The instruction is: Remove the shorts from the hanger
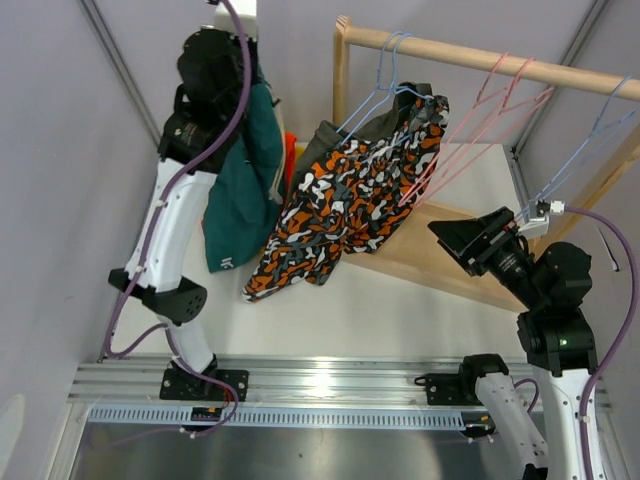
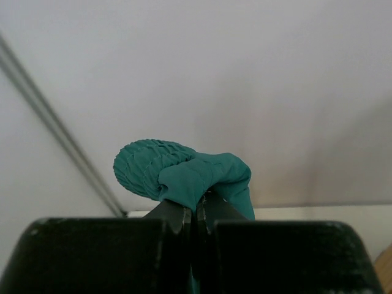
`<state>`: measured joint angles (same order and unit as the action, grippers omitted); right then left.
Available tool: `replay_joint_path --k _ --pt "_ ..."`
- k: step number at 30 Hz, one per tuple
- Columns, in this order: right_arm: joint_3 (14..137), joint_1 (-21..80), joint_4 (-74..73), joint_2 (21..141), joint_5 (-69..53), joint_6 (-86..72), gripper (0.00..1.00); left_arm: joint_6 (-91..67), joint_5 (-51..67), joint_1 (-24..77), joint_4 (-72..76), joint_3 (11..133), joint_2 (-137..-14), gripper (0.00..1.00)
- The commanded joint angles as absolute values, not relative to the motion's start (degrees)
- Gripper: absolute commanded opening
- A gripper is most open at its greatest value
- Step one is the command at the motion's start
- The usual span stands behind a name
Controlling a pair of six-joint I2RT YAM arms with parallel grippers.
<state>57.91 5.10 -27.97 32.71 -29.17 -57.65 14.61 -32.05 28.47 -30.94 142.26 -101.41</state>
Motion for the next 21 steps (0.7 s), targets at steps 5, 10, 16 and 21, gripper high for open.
replay_joint_path --k 5,10,16,21 --pt "55.55 5.10 -28.74 30.15 -30.67 -54.85 0.95 3.18 -24.08 24.18 -23.49 136.19 -106.79 0.00" --pt "58.35 5.10 -27.08 30.93 -31.90 -54.05 0.95 -1.65 -23.91 21.10 -19.77 117.03 -106.08 0.01" --pt "65.99 5.27 -16.88 37.42 -34.89 -55.46 0.95 -9.40 -16.00 18.98 -26.55 110.95 -103.66 0.99" --pt "75.92 6.24 -9.41 46.13 -35.77 -58.18 0.93 -9.67 -13.63 19.07 -22.76 98.36 -89.67 0.99"
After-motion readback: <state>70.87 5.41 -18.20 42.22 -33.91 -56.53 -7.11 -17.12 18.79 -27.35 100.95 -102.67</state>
